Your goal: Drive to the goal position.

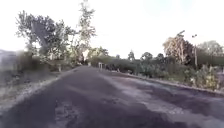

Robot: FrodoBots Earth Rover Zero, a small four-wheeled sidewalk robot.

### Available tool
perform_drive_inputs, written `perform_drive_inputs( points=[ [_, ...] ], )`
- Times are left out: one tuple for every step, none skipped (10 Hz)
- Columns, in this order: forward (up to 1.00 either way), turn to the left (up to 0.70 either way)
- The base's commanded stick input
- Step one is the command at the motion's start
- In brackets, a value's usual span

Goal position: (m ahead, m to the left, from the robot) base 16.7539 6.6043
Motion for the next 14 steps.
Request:
perform_drive_inputs(
  points=[
    [1.00, 0.00],
    [1.00, 0.00],
    [1.00, 0.00],
    [1.00, 0.00],
    [1.00, 0.00],
    [1.00, 0.00],
    [1.00, 0.00],
    [1.00, 0.00],
    [1.00, 0.00],
    [1.00, 0.00],
    [1.00, 0.00],
    [1.00, 0.00],
    [1.00, 0.00],
    [1.00, 0.00]
  ],
)
